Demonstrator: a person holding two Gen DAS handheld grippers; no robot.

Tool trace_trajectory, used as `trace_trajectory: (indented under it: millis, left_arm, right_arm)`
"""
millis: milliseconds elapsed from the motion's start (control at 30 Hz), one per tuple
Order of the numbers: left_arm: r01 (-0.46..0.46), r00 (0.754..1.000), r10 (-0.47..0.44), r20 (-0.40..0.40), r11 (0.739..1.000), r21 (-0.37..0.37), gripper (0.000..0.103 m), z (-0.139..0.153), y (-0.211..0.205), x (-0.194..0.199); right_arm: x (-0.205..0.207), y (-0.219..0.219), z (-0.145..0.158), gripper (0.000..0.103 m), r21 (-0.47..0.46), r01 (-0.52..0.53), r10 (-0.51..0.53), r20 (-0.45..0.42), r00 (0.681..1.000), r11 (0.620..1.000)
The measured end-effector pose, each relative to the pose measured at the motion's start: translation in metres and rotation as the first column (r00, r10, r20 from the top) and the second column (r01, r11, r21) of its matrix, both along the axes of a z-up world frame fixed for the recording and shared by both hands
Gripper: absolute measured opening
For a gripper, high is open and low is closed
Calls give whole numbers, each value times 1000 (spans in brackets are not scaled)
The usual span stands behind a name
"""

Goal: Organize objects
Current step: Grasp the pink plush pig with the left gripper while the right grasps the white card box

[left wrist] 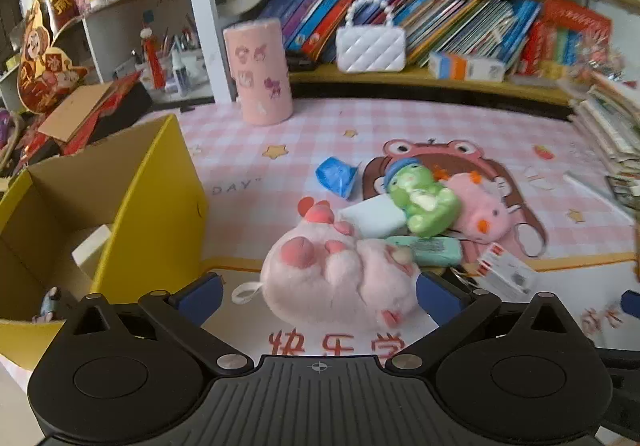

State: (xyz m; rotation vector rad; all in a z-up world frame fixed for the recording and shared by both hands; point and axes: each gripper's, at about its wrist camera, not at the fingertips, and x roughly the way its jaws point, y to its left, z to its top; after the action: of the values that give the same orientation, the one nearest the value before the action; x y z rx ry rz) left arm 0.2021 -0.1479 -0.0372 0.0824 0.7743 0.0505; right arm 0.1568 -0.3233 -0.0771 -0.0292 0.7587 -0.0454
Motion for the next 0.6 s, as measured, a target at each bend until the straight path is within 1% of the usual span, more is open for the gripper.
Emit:
trace_trajectory:
  millis: [67,133,267,333,367,433,533,567,600]
  left_arm:
    - [-32,999,32,-14,999,1,103,-5,1,13]
    - [-66,998,65,-24,998,-18,103,-9,3,25]
    - [-82,996,78,-46,992,-99,103,-18,9,43]
    - [-81,996,75,-49,989,-123,103,-22,11,50]
    - [-82,996,76,-50,988,-130,103,-23,11,53]
    - [-87,995,79,-63,986,-142,103,-26,11,58]
    - [-93,994,83,-69,983,-160,103,-29,12,61]
    - [-95,994,84,-69,982,-162,101,-30,12,60]
    - [-90,995,80,-67,982,-168,93,-30,11,60]
  right_arm:
    - [10,0,-2,86,6,-21,21,3,1000,1000]
    - [21,1,-2,84,18,-48,48,15,999,999]
    - [43,6,-7,80,29,-96,95,15,995,995]
    - [55,7,-11,73,31,-106,106,-1,994,994]
    - [60,7,-14,72,38,-111,111,-13,994,993]
    - [71,7,-20,63,54,-125,128,-46,991,991]
    - [79,7,-26,55,74,-148,153,-65,986,986]
    - [79,8,-27,53,68,-156,160,-57,985,985]
    - [78,8,-26,46,67,-168,172,-51,984,983]
